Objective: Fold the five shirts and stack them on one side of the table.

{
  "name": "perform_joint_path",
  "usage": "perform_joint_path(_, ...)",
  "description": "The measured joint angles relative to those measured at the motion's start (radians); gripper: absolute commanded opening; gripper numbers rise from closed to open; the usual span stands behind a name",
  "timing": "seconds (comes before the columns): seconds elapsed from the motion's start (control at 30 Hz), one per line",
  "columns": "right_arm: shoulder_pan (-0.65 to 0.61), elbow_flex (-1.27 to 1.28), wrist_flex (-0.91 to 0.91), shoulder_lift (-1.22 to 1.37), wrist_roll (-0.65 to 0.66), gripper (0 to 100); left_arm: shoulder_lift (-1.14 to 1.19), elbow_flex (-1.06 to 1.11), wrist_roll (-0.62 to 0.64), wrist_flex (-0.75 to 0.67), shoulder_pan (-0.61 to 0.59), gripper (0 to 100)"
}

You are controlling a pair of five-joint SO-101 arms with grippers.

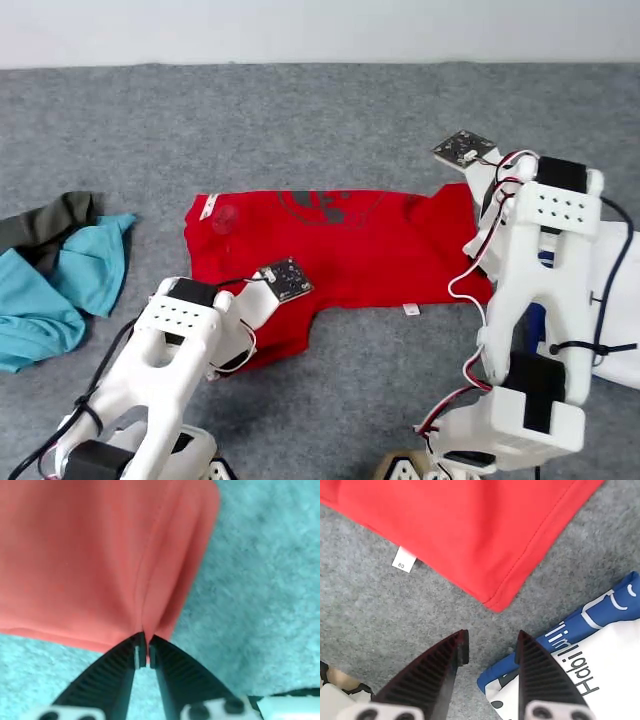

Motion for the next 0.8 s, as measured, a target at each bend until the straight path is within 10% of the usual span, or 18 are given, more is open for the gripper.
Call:
perform_joint_path(0.5, 0.0, 0.0, 0.0, 0.0, 0.0, 15.1, -0.009, -0.032, -0.123, 0.094, -0.157, 10)
perform_joint_path(0.8, 0.0, 0.0, 0.0, 0.0, 0.0, 15.1, -0.009, -0.051, -0.034, 0.104, -0.034, 14)
